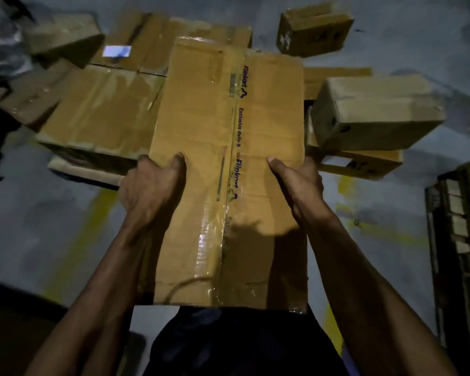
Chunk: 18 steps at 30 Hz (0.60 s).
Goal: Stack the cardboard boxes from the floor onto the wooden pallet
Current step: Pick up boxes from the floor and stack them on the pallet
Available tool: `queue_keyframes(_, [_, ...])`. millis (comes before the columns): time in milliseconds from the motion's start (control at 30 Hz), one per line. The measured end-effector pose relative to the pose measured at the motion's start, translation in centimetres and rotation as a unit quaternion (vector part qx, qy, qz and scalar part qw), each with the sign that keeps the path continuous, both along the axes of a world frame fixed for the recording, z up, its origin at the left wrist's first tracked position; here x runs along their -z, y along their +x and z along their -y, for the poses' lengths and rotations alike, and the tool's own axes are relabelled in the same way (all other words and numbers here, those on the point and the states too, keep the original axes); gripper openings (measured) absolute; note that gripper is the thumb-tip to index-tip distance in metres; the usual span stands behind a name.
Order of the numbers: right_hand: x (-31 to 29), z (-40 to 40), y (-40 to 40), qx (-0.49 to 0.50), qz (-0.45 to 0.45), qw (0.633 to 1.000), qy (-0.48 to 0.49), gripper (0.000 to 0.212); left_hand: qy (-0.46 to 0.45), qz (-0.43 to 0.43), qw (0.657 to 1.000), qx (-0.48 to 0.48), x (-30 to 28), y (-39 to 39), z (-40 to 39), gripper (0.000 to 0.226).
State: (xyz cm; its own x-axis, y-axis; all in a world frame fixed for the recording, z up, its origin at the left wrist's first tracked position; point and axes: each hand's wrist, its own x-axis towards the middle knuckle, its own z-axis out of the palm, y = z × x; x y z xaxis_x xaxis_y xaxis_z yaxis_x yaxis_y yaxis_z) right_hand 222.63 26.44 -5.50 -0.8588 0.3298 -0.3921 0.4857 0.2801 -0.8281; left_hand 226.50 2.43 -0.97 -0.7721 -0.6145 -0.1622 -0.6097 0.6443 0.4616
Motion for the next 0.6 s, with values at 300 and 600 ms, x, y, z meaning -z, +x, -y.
queue_keyframes(300, [-3.6, 3.7, -8.6, -0.106, -0.017, 0.992, 0.063, 0.076, 0.036, -0.039, 0.992, -0.118, -1.9, -3.0, 2.4, 0.084])
queue_keyframes(600, [-3.2, 4.4, -20.7, -0.190, -0.010, 0.979, 0.070, 0.073, 0.063, -0.032, 0.972, -0.223, -1.8, -12.3, 0.8, 0.075])
